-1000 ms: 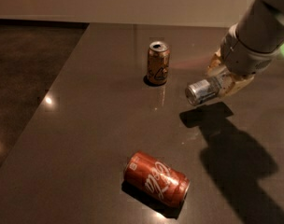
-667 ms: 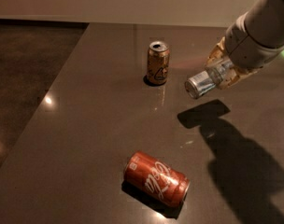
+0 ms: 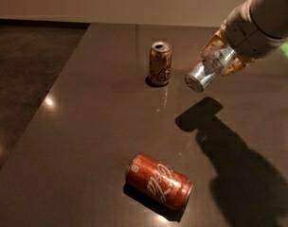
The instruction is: Place redbull can upright
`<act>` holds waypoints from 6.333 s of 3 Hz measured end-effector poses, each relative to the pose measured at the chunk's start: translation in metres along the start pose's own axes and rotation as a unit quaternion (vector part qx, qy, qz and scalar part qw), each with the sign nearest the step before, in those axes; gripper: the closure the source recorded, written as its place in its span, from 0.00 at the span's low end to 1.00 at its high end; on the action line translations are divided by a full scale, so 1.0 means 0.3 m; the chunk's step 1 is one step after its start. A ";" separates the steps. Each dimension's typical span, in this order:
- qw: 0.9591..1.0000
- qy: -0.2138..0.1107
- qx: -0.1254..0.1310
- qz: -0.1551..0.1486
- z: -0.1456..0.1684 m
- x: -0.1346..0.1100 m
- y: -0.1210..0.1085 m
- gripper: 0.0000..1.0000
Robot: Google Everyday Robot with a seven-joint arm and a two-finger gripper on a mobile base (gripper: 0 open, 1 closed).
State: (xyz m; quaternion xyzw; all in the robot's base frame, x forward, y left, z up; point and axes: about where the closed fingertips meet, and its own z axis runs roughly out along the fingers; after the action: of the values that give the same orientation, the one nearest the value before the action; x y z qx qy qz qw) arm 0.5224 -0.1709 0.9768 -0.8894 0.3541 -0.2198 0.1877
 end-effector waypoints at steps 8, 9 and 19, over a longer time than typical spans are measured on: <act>0.923 0.051 0.203 -0.323 -0.049 -0.037 -0.077 1.00; 0.896 0.082 0.220 -0.378 -0.045 -0.052 -0.063 1.00; 0.761 0.285 0.249 -0.528 0.083 -0.094 0.136 1.00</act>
Offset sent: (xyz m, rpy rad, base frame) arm 0.0000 0.0070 0.0034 -0.0911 -0.0453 0.1148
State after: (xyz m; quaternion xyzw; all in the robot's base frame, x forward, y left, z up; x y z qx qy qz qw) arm 0.4947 -0.1741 0.9290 -0.7538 -0.2010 -0.6081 0.1471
